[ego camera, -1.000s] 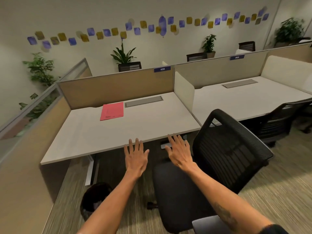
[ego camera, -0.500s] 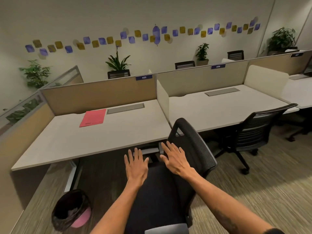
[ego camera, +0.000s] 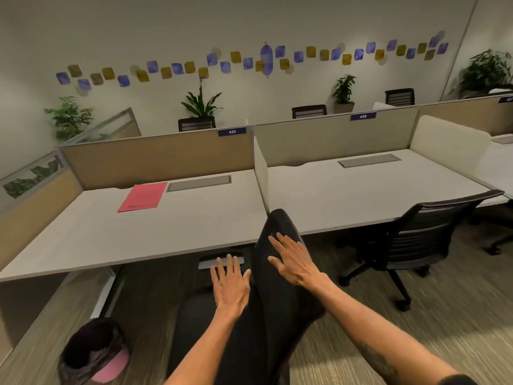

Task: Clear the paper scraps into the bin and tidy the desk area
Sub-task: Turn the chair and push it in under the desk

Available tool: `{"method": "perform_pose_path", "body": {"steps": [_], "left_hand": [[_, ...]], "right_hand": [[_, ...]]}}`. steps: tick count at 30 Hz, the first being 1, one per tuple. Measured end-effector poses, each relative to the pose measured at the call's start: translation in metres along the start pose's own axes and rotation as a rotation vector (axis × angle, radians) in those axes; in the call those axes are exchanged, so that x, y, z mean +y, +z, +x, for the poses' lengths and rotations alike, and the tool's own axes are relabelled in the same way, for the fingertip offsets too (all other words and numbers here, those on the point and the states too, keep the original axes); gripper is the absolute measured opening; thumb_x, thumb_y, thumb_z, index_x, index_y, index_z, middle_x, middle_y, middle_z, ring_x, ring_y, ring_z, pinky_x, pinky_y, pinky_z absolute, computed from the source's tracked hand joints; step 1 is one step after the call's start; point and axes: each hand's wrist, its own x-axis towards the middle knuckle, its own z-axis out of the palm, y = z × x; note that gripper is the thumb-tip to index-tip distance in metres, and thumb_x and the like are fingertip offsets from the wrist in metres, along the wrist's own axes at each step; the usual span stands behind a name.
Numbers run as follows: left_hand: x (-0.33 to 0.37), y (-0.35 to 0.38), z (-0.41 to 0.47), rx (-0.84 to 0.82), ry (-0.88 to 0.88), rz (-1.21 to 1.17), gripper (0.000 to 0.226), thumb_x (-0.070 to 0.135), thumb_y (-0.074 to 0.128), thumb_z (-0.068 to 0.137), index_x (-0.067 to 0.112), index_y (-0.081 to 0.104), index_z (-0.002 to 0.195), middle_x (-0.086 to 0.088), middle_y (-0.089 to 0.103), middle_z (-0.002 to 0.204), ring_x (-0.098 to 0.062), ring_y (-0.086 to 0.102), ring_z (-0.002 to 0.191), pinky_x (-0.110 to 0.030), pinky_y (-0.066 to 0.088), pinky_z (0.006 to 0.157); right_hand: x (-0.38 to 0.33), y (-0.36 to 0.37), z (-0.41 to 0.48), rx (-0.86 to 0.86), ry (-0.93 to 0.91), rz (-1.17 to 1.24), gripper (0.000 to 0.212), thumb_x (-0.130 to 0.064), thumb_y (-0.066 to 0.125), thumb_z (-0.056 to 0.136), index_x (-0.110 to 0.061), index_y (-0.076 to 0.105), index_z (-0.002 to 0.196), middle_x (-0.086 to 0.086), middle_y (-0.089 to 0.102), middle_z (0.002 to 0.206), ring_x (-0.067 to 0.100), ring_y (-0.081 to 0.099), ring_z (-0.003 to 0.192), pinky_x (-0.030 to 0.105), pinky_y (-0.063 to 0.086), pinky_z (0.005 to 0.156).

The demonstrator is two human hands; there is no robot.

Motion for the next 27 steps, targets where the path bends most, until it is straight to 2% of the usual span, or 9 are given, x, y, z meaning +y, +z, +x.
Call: {"method": "perform_pose_path", "body": {"steps": [6, 18, 27], "left_hand": [[0.049, 0.013, 0.025, -0.007, -0.054, -0.099, 0.067, 0.052, 0.016, 0.104, 0.013, 0.006, 0.159, -0.007, 0.003, 0.168, -0.033, -0.006, 0.154, -0.051, -0.001, 0.125], [0.128, 0.028, 0.028, -0.006, -0.207, -0.216, 0.069, 0.054, 0.019, 0.104, 0.012, 0.009, 0.158, -0.008, 0.006, 0.167, -0.031, -0.006, 0.154, -0.046, 0.0, 0.124], [0.225, 0.021, 0.028, -0.014, -0.453, -0.321, 0.08, 0.064, 0.017, 0.099, 0.012, 0.005, 0.159, -0.007, 0.005, 0.168, -0.028, -0.005, 0.154, -0.046, 0.0, 0.125]], "right_hand": [[0.052, -0.021, 0.046, -0.077, -0.088, -0.076, 0.066, -0.054, 0.036, 0.104, -0.03, 0.012, 0.16, 0.002, 0.009, 0.169, 0.023, 0.007, 0.155, 0.047, 0.009, 0.126], [0.113, -0.033, 0.115, -0.287, -0.312, -0.162, 0.068, -0.063, 0.029, 0.101, -0.031, 0.017, 0.159, 0.001, 0.006, 0.169, 0.021, 0.002, 0.156, 0.048, 0.0, 0.126], [0.143, -0.039, 0.148, -0.418, -0.594, -0.301, 0.069, -0.068, 0.024, 0.1, -0.031, 0.023, 0.158, 0.001, 0.01, 0.169, 0.019, 0.0, 0.156, 0.048, -0.003, 0.127]]}}
